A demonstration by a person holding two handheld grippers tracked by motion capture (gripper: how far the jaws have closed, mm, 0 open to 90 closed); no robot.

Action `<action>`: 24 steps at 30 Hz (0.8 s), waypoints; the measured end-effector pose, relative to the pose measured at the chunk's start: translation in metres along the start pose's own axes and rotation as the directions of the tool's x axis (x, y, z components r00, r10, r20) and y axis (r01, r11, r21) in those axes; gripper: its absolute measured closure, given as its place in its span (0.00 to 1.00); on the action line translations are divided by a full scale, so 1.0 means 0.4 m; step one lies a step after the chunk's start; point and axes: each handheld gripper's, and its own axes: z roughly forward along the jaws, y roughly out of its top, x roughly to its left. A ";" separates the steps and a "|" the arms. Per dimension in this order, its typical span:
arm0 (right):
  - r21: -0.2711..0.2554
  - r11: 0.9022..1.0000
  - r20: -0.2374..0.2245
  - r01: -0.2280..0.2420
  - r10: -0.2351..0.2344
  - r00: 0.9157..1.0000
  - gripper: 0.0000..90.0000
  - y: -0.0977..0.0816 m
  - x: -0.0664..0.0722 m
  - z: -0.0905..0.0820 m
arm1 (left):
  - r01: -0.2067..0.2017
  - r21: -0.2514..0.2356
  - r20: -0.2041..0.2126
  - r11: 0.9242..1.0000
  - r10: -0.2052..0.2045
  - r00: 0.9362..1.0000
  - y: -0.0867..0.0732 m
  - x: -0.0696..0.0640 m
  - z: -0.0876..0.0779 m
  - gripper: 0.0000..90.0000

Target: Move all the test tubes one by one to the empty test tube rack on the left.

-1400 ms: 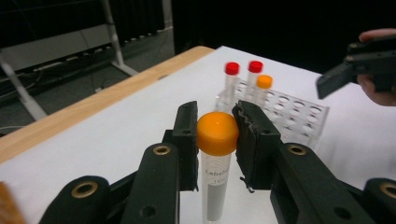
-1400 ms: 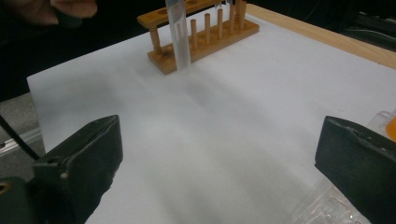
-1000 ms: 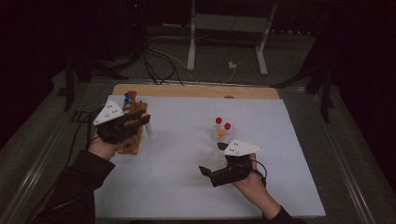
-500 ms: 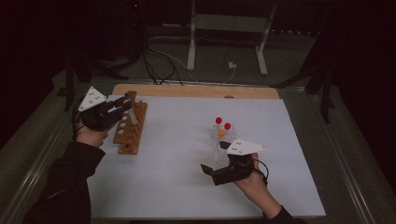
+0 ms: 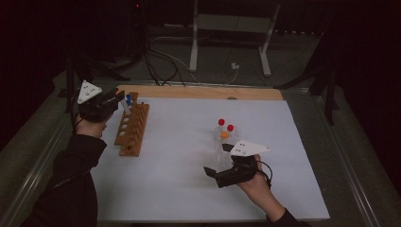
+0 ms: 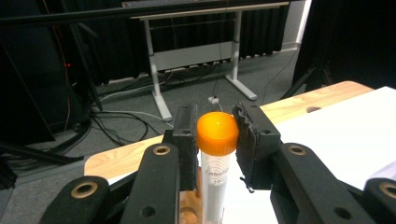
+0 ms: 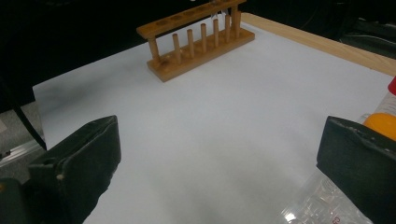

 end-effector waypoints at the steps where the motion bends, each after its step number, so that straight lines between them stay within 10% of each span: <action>1: 0.000 1.000 -0.003 -0.001 0.001 1.000 0.00 -0.001 -0.001 0.001 | 0.003 0.004 -0.008 1.000 -0.003 1.000 -0.002 0.004 0.007 0.80; 24: 0.007 1.000 -0.008 -0.007 0.007 1.000 0.00 -0.005 -0.005 0.000 | 0.035 0.137 -0.084 0.990 -0.024 0.996 -0.133 0.006 0.112 0.80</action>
